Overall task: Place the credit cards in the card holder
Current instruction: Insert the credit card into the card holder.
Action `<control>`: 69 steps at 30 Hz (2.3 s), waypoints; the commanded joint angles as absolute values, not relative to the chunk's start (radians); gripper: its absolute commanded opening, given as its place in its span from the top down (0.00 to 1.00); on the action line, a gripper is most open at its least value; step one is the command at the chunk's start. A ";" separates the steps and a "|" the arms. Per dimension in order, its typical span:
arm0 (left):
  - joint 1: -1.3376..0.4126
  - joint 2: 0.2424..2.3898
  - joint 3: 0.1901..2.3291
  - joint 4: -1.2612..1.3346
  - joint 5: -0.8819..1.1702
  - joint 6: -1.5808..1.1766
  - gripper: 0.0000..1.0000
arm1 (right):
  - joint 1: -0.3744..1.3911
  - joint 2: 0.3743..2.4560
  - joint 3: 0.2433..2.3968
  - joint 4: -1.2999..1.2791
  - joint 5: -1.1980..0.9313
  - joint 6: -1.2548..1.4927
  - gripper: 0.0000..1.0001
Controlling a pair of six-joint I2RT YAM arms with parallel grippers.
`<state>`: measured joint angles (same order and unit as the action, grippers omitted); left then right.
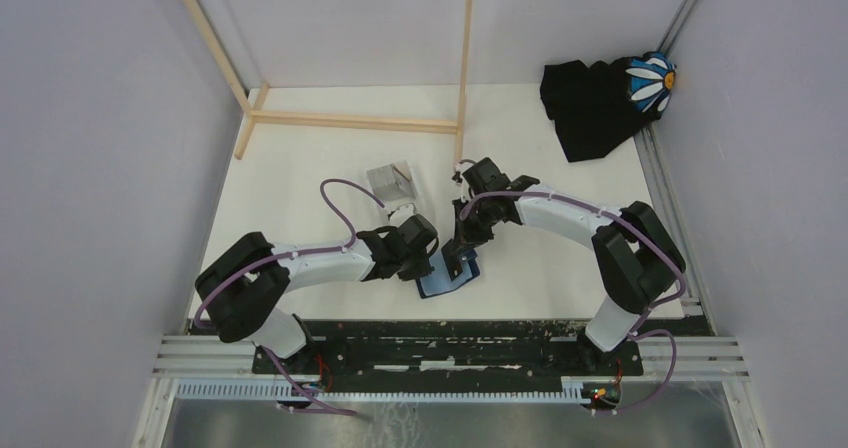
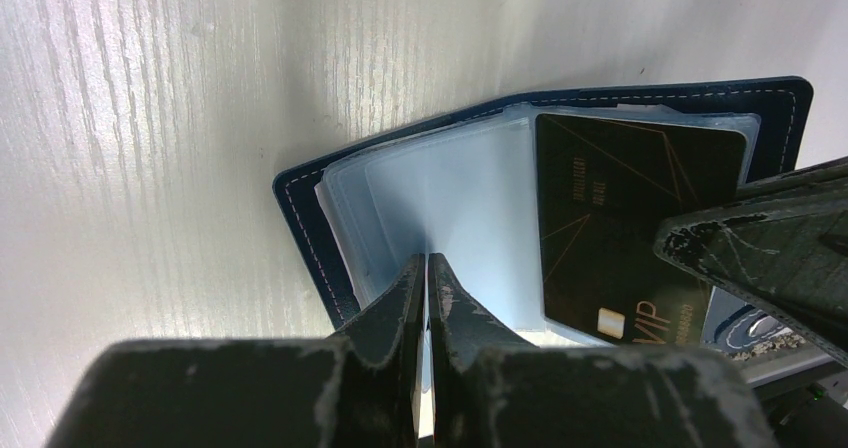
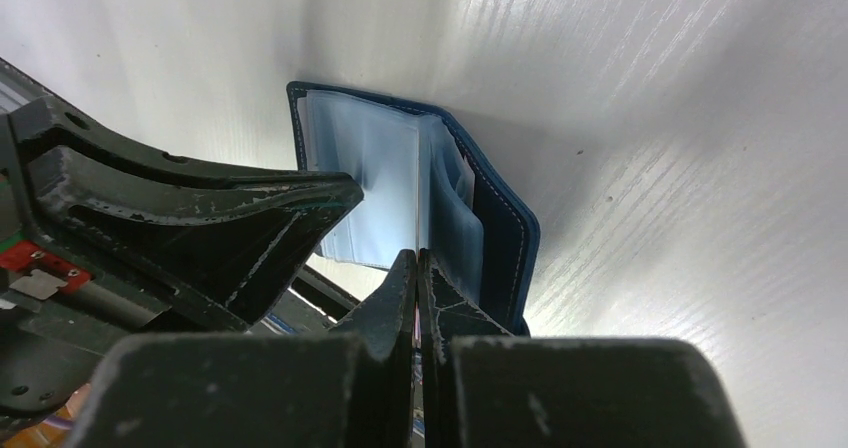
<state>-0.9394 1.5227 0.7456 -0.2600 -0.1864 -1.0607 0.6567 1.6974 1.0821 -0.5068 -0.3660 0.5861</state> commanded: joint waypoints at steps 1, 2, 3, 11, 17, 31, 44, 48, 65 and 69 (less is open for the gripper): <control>-0.944 1.530 0.726 -0.342 -0.236 -1.031 0.89 | 0.648 1.640 1.081 -0.468 -0.383 0.600 0.99; -0.944 1.530 0.726 -0.342 -0.236 -1.033 0.89 | 0.649 1.640 1.080 -0.469 -0.384 0.600 0.99; -0.944 1.532 0.725 -0.342 -0.236 -1.034 0.89 | 0.648 1.640 1.082 -0.472 -0.386 0.599 0.99; -0.947 1.531 0.729 -0.342 -0.236 -1.039 0.89 | 0.647 1.648 1.059 -0.462 -0.391 0.595 0.99; -0.950 1.530 0.726 -0.344 -0.238 -1.043 0.89 | 0.647 1.645 1.043 -0.466 -0.373 0.580 0.99; -0.955 1.533 0.727 -0.346 -0.239 -1.043 0.89 | 0.647 1.642 1.014 -0.471 -0.349 0.554 0.99; -0.955 1.516 0.716 -0.376 -0.250 -1.029 0.89 | 0.647 1.644 0.984 -0.379 -0.399 0.561 0.99; -0.955 1.515 0.716 -0.386 -0.256 -1.027 0.89 | 0.647 1.634 0.978 -0.353 -0.403 0.557 0.99; -0.955 1.548 0.723 -0.400 -0.261 -1.001 0.89 | 0.647 1.655 0.965 -0.315 -0.455 0.471 0.99; -0.955 1.551 0.724 -0.402 -0.262 -0.995 0.89 | 0.647 1.665 0.960 -0.310 -0.466 0.464 0.99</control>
<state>-0.9512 1.5158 0.7456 -0.2905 -0.2131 -1.0599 0.6514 1.6535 0.9707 -0.3477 -0.4328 0.4911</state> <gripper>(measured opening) 0.109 0.014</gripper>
